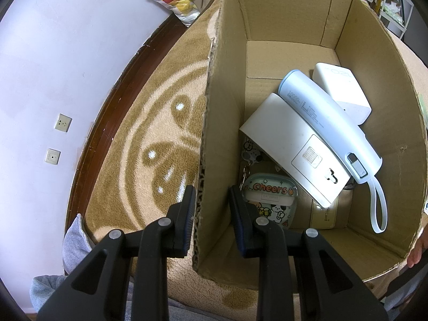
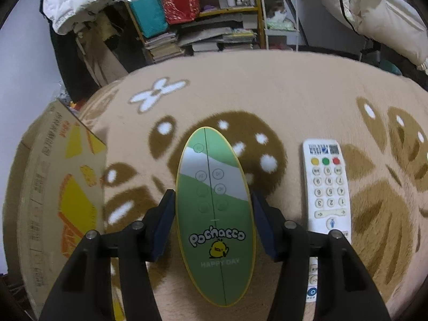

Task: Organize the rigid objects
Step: 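Carry the Pochacco card into the box with the right gripper and release, then move the right gripper to the white remote and grasp it, then carry the white remote into the box with the right gripper and release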

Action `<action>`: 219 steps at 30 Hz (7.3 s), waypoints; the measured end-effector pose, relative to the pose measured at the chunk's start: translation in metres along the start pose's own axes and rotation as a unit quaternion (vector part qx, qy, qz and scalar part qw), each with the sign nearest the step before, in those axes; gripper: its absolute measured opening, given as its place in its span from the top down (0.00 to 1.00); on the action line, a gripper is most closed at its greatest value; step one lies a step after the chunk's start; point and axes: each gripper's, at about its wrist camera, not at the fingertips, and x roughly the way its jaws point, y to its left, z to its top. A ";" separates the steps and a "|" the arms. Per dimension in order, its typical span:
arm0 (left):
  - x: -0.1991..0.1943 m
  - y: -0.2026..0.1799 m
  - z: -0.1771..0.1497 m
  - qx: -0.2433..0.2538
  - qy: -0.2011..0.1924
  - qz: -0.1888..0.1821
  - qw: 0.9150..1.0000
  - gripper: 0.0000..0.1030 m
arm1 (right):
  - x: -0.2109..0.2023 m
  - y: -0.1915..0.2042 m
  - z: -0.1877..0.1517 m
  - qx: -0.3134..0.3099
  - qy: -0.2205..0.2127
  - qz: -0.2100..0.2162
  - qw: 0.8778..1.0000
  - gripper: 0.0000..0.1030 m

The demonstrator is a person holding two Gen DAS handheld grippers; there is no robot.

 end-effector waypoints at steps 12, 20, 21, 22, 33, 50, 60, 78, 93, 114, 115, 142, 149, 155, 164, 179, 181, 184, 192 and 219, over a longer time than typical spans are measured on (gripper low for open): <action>0.000 0.001 0.001 0.001 -0.001 0.000 1.000 0.75 | -0.047 0.047 0.013 -0.032 -0.054 0.092 0.994 0.42; 0.000 0.001 0.001 0.001 -0.001 0.001 1.000 0.75 | -0.081 0.076 0.012 -0.059 -0.097 0.149 0.982 0.42; 0.000 0.001 0.001 0.001 -0.001 0.001 1.000 0.75 | -0.083 0.077 0.012 -0.060 -0.099 0.154 0.981 0.42; 0.000 0.001 0.000 0.001 -0.001 0.001 1.000 0.75 | -0.086 0.079 0.012 -0.062 -0.101 0.161 0.980 0.42; 0.000 0.001 0.000 0.001 -0.001 0.001 1.000 0.75 | -0.097 0.099 0.002 -0.083 -0.096 0.218 0.968 0.42; 0.000 0.001 0.001 0.001 -0.001 0.001 1.000 0.74 | -0.080 0.115 -0.015 -0.108 -0.063 0.225 0.966 0.42; -0.001 0.001 0.000 0.002 -0.001 0.002 1.000 0.74 | -0.071 0.120 -0.019 -0.115 -0.047 0.222 0.967 0.41; -0.002 0.005 0.000 0.003 -0.002 0.002 1.000 0.73 | -0.064 0.116 -0.021 -0.112 -0.037 0.212 0.970 0.41; -0.008 0.002 -0.003 0.008 -0.015 0.009 1.000 0.75 | -0.074 0.062 -0.008 -0.061 -0.061 0.149 0.985 0.18; -0.009 0.002 -0.004 0.010 -0.021 -0.002 1.000 0.78 | -0.028 -0.051 0.002 0.029 -0.036 -0.043 0.998 0.00; -0.009 0.002 -0.005 0.010 -0.021 -0.002 1.000 0.78 | -0.027 -0.053 0.000 0.031 -0.034 -0.049 0.998 0.00; -0.008 0.002 -0.004 0.009 -0.021 -0.002 1.000 0.78 | 0.007 -0.070 -0.016 0.044 0.036 -0.087 0.995 0.54; -0.008 0.002 -0.002 0.009 -0.020 -0.001 1.000 0.77 | 0.004 -0.070 -0.015 0.048 0.031 -0.089 0.994 0.57; -0.008 0.002 -0.003 0.009 -0.020 -0.001 1.000 0.77 | -0.004 -0.066 -0.011 0.058 0.020 -0.052 0.997 0.58; -0.008 0.003 -0.003 0.009 -0.020 0.000 1.000 0.77 | -0.023 -0.031 -0.011 0.011 -0.001 -0.003 1.000 0.60; -0.008 0.003 -0.004 0.009 -0.021 0.000 1.000 0.77 | -0.079 0.023 0.005 -0.056 -0.081 0.061 0.993 0.60; -0.007 0.003 -0.004 0.009 -0.021 0.000 1.000 0.77 | -0.086 0.030 0.006 -0.063 -0.092 0.071 0.991 0.60; -0.007 0.003 -0.004 0.009 -0.021 0.000 1.000 0.77 | -0.097 0.043 0.006 -0.076 -0.104 0.087 0.988 0.60; -0.007 0.003 -0.004 0.009 -0.021 0.000 1.000 0.77 | -0.114 0.069 0.001 -0.097 -0.126 0.142 0.977 0.60; -0.007 0.003 -0.005 0.009 -0.020 0.001 1.000 0.76 | -0.082 0.118 -0.032 -0.161 -0.083 0.188 0.965 0.60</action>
